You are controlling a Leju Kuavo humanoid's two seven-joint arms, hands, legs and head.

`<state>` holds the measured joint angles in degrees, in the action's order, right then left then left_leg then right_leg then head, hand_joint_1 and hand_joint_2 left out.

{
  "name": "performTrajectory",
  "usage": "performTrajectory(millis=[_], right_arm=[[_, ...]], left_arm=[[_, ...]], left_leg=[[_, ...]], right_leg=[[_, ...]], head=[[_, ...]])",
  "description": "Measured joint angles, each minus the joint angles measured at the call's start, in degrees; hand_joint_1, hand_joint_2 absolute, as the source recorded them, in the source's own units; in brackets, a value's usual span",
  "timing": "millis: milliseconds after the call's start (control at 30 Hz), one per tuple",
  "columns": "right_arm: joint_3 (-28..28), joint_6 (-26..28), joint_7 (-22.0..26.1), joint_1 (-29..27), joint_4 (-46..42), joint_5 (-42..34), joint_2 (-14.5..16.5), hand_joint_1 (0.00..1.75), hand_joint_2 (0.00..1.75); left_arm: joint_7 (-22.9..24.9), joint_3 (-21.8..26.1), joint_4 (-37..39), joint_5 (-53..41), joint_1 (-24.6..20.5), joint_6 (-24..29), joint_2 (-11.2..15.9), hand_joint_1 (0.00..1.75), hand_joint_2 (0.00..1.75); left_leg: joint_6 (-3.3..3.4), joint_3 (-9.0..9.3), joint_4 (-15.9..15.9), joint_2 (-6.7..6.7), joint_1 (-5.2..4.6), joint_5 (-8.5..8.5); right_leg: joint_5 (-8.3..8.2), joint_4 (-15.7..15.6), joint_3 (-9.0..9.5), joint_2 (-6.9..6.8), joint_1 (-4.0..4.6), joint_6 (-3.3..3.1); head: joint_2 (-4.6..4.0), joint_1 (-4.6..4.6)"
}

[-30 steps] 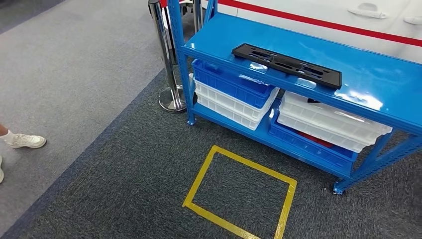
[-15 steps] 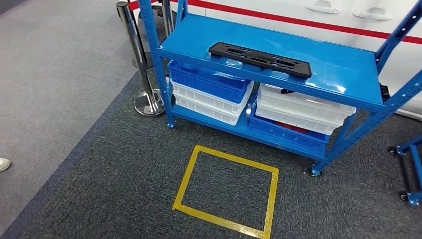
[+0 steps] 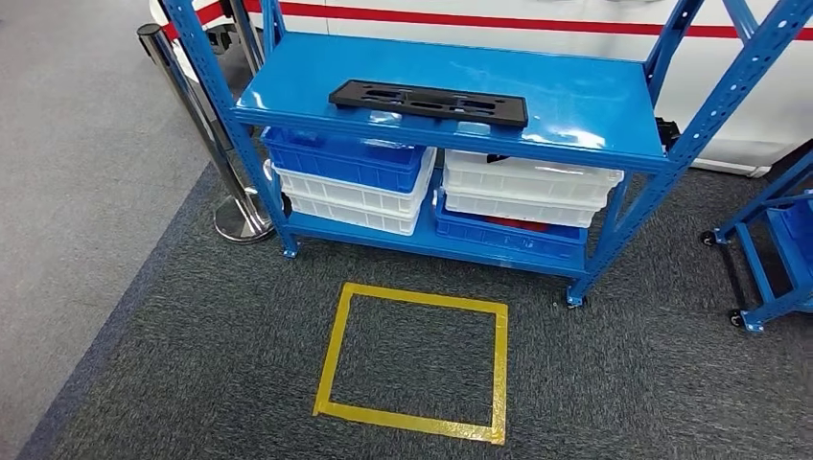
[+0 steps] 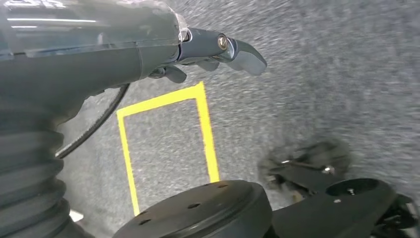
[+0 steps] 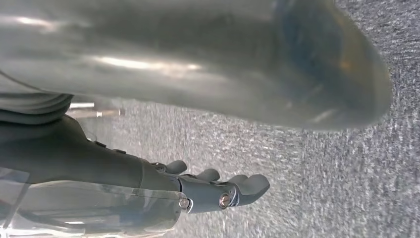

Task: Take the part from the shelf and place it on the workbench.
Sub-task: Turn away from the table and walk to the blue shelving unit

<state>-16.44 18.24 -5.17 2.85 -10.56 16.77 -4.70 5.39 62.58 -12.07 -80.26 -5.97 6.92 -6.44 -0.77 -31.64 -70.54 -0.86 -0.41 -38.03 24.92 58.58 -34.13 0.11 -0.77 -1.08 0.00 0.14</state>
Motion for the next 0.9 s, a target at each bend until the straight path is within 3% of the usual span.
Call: performTrajectory(millis=[33,67,133,200,267,333,400,467,533,567,600,667,733,800,833,900], right_arm=[[-0.1,0.2,-0.3,0.0,0.0,0.1,0.1,0.00,0.00],[-0.2,0.8,-0.9,0.0,0.0,0.1,0.1,0.00,0.00],[-0.6,2.8,-3.1,0.0,0.0,0.2,0.2,0.00,0.00],[-1.1,4.9,-5.4,0.0,0.0,0.2,0.2,0.00,0.00],[-1.4,5.8,-6.9,0.0,0.0,0.1,0.2,0.00,0.00],[-1.9,6.0,-7.8,-0.2,0.0,0.0,0.2,0.00,0.00],[-2.3,6.0,-8.3,-0.3,0.0,-0.1,0.2,0.00,0.00],[-2.7,5.7,-8.6,-0.1,0.0,-0.3,0.2,0.00,0.00],[-3.0,4.8,-8.9,0.0,0.0,-0.7,0.3,0.00,0.00],[-3.2,4.5,-9.0,-0.1,0.0,-0.9,0.3,0.00,0.44],[-3.5,4.3,-9.1,-0.2,0.0,-1.2,0.3,0.00,0.87],[-3.9,4.2,-9.2,-0.3,0.0,-1.4,0.3,0.00,1.75],[-4.1,4.1,-9.2,-0.2,0.0,-1.3,0.2,0.00,1.75],[-4.1,3.7,-9.1,-0.4,0.0,-1.3,0.2,0.00,1.75],[-4.0,3.4,-9.0,-0.6,0.0,-1.4,0.3,0.00,1.75],[-3.7,2.5,-8.5,-0.9,-0.1,-2.0,0.3,0.00,0.87]], left_arm=[[-0.1,0.0,0.0,0.0,-0.2,-0.1,0.0,0.00,1.75],[0.0,0.0,0.0,0.0,-0.3,-0.1,0.0,0.00,1.75],[0.1,0.0,0.0,0.0,-0.1,0.0,0.0,0.00,1.75],[0.3,0.0,0.0,0.0,0.2,0.1,0.0,0.00,1.75],[0.2,0.0,0.0,0.1,0.3,0.2,0.0,0.00,1.75],[0.2,0.0,0.0,0.0,0.2,0.3,0.0,0.00,1.75],[0.2,0.0,0.0,0.0,0.3,0.3,0.0,0.00,1.75],[0.2,0.0,0.0,0.0,0.4,0.3,0.0,0.00,1.75],[0.2,0.0,0.0,0.1,0.5,0.3,0.0,0.00,1.75],[0.3,0.0,0.0,0.2,0.5,0.4,0.0,0.00,1.75],[0.4,0.0,0.0,0.3,0.5,0.5,0.1,0.00,1.75],[0.6,0.0,0.0,0.6,0.5,0.7,0.1,0.00,1.75],[0.8,0.0,0.0,1.0,0.6,0.9,0.1,0.00,0.87],[0.9,-0.8,-0.1,2.3,0.8,0.9,0.2,0.00,0.00],[0.9,-1.5,-0.1,3.4,1.0,0.9,0.3,0.00,0.00],[0.8,-3.5,-0.2,6.3,1.7,0.7,0.6,0.00,0.00]], left_leg=[[-0.02,-0.67,-2.1,0.16,-0.01,-0.38],[0.02,-0.48,-2.2,0.23,0.00,0.35],[0.34,2.23,3.8,0.98,0.10,4.64],[0.73,4.68,10.5,3.35,0.27,7.66],[1.00,5.12,12.9,4.60,0.29,7.67],[1.52,5.10,13.7,3.67,0.41,7.86],[2.25,5.24,14.3,2.41,0.65,8.50],[2.63,5.20,14.5,1.05,0.62,8.77],[2.65,5.04,14.5,-0.12,0.54,8.78],[2.61,5.02,14.5,-0.51,0.53,8.74],[2.52,5.09,14.5,-0.84,0.54,8.67],[2.17,5.36,14.4,-1.20,0.54,8.40],[1.63,5.50,14.3,-1.46,0.32,8.07],[1.07,5.55,14.3,-1.64,0.13,7.90],[0.77,5.65,14.4,-1.68,0.14,7.77],[0.16,5.10,12.7,-1.07,0.30,6.30]], right_leg=[[-0.01,0.0,0.02,0.61,0.01,-0.02],[-0.02,0.1,0.07,1.29,0.01,-0.01],[-0.08,0.2,0.20,2.73,0.01,0.10],[-0.35,0.4,-0.10,4.00,0.06,0.52],[-0.93,0.5,-0.96,5.02,0.02,1.30],[-1.44,0.5,-1.55,5.68,-0.05,2.09],[-0.13,2.3,-2.49,4.04,0.08,2.53],[3.51,8.5,-5.30,1.51,0.06,2.85],[6.14,15.2,-8.17,0.58,-0.24,3.29],[6.03,16.2,-8.38,0.36,-0.41,3.47],[4.90,14.9,-7.43,0.20,-0.57,3.58],[1.60,7.3,-3.04,-0.26,-0.71,3.44],[0.19,1.3,0.16,-0.66,-0.45,2.81],[0.48,0.3,0.58,-0.71,-0.11,2.09],[0.50,0.2,0.62,-0.68,-0.18,1.74],[0.46,-0.2,0.83,-0.63,-0.38,0.93]], head=[[0.00,-0.01],[0.00,-0.01],[0.00,-0.01],[0.01,0.02],[0.01,0.04],[0.01,0.05],[0.01,0.25],[0.00,0.47],[0.00,0.49],[0.00,0.48],[0.00,0.49],[0.00,0.49],[0.00,0.46],[0.00,0.43],[0.01,0.43],[0.01,0.34]])
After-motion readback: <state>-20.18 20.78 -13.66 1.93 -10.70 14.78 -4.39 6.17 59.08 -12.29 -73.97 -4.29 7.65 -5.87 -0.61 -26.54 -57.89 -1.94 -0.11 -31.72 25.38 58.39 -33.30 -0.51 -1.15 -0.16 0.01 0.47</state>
